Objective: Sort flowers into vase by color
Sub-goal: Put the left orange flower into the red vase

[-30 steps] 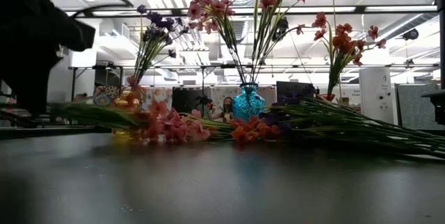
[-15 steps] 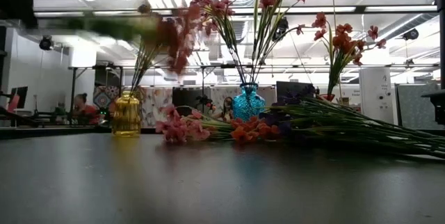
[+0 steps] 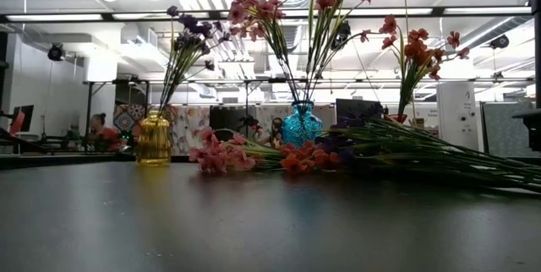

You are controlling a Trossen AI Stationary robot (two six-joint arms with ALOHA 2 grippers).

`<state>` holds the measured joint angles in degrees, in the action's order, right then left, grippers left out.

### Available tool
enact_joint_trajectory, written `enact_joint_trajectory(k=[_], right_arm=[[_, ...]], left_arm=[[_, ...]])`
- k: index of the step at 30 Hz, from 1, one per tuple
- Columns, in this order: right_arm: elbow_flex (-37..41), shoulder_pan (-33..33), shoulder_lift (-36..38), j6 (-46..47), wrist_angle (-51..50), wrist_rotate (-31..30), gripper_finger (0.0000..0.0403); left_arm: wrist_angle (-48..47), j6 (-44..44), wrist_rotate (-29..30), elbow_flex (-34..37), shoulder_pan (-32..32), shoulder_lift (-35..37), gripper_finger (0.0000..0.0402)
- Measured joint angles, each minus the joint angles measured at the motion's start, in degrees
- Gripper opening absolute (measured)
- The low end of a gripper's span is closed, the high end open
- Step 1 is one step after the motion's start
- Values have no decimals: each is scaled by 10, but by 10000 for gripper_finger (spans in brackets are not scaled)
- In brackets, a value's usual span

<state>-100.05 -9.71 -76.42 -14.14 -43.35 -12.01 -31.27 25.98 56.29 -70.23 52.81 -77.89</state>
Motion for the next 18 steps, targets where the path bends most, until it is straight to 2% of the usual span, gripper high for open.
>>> enact_joint_trajectory(k=[3, 7, 10, 14, 18], right_arm=[[39, -22, 26, 18, 16, 0, 244], [80, -55, 61, 43, 27, 0, 244], [122, -83, 79, 57, 58, -6, 244], [171, -128, 91, 78, 91, -55, 244], [195, -178, 98, 103, 101, -140, 244]], left_arm=[[76, -157, -21, 7, -28, 4, 0], [122, -266, -100, 18, -89, 15, 0], [204, -342, -180, 55, -140, 29, 0], [354, -405, -277, 132, -194, 61, 0], [476, -431, -288, 202, -218, 80, 0]])
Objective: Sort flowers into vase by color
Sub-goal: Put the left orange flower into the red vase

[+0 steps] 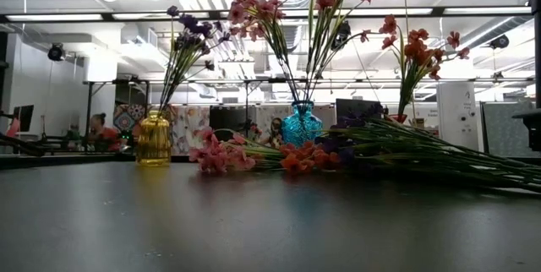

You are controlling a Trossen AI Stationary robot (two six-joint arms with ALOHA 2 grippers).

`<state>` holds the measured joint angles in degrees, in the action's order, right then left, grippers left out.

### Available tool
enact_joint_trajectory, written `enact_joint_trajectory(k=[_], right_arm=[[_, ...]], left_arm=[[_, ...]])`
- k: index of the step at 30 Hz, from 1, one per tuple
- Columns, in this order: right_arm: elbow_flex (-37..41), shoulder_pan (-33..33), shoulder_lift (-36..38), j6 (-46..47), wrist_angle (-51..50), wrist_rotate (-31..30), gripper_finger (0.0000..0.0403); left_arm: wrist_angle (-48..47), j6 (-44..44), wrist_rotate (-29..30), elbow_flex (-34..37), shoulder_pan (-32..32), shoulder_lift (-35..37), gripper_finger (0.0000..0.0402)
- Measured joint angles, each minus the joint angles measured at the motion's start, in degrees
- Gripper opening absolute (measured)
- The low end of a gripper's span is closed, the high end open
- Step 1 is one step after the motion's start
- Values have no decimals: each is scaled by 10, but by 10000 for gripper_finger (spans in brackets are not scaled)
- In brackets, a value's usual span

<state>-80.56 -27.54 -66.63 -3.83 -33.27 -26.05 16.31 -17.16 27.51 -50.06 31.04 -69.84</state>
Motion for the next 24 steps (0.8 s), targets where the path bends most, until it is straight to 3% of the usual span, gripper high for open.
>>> enact_joint_trajectory(k=[4, 12, 18, 24], right_arm=[[42, -27, -4, -7, 81, -36, 244], [161, -28, -41, -101, 410, -36, 244], [191, -22, -110, -190, 646, -32, 244], [133, -8, -177, -182, 643, -13, 244]], left_arm=[[105, -28, 0, 56, -14, 3, 0], [357, -35, -9, 117, -26, -41, 0], [392, -44, -24, 103, -31, -100, 0], [396, -69, -20, 66, -41, -124, 0]])
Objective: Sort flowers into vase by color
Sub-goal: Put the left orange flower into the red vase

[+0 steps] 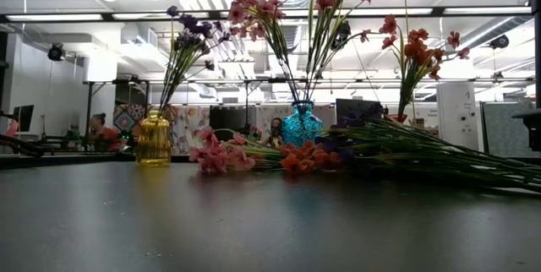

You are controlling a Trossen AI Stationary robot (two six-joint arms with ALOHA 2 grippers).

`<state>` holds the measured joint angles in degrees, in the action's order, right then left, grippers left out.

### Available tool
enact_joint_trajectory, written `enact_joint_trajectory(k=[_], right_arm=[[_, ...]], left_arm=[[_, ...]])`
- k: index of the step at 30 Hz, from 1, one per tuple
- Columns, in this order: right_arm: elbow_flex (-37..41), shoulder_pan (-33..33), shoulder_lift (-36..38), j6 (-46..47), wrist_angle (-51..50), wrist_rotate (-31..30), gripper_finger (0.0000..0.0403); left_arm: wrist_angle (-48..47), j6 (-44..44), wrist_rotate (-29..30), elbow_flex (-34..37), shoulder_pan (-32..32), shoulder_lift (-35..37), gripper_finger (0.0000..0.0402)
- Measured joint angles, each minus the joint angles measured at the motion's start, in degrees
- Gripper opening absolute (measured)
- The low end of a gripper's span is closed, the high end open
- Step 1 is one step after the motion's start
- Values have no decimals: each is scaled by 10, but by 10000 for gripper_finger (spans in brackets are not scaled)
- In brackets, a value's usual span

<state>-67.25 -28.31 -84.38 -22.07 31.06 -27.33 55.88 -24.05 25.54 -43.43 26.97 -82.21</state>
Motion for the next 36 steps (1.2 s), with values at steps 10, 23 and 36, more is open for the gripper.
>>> enact_joint_trajectory(k=[10, 23, 36], right_arm=[[-63, 21, -58, -6, -10, -29, 217], [-64, 25, -41, 7, -60, -44, 20], [-60, 36, 126, 220, -426, -171, 19]], left_arm=[[-8, 4, 3, -18, 0, -4, 0], [-17, 42, 53, -18, 0, -4, 30], [-216, 107, 204, -18, -1, 83, 155]])
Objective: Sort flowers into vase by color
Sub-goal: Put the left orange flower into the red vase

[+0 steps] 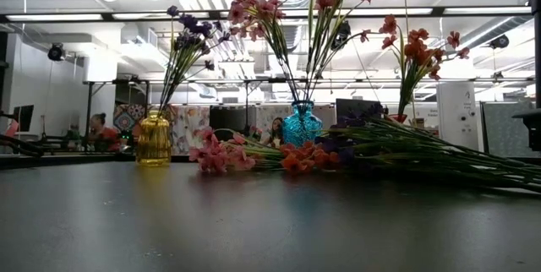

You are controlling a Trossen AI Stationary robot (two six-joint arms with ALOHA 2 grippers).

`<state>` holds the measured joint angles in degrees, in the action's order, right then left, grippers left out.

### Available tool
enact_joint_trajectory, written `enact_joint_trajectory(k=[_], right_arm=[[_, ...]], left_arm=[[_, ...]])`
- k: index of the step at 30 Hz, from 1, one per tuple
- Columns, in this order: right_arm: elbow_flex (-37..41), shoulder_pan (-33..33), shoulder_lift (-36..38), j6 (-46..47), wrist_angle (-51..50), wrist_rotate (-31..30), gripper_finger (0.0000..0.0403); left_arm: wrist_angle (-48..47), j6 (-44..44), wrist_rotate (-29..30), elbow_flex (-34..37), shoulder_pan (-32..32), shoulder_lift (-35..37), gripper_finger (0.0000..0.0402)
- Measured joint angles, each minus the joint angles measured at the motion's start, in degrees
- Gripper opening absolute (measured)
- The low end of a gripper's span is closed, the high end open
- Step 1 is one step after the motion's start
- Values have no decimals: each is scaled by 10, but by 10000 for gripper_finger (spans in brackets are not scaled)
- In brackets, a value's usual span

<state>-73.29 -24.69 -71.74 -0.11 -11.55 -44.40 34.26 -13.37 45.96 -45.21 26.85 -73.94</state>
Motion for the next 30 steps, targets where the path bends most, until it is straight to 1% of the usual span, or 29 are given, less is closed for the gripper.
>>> enact_joint_trajectory(k=[2, 6, 8, 12, 15, 18, 20, 24, 27, 30], right_arm=[[11, 2, 25, 43, -54, -28, 19], [47, -1, 71, 132, -148, -124, 19], [72, -3, 97, 183, -176, -167, 19], [139, 5, 140, 251, -185, -258, 19], [182, 34, 167, 291, -185, -308, 18], [216, 78, 193, 327, -182, -317, 18], [236, 110, 205, 334, -181, -315, 18], [266, 168, 219, 354, -178, -293, 18], [284, 201, 218, 355, -167, -292, 18], [287, 218, 215, 355, -137, -291, 18]], left_arm=[[-46, 11, -11, 0, -1, 22, 156], [-146, 19, -86, 0, -6, 77, 151], [-187, 19, -111, 0, -8, 101, 145], [-263, 19, -100, 0, -9, 136, 132], [-295, 14, -92, 4, -10, 150, 125], [-302, 13, -67, 7, -11, 159, 121], [-321, 13, -57, 7, -11, 164, 121], [-363, 12, -50, 8, -11, 170, 120], [-368, 4, -13, 8, -11, 173, 120], [-368, 1, 13, 8, -11, 176, 120]])
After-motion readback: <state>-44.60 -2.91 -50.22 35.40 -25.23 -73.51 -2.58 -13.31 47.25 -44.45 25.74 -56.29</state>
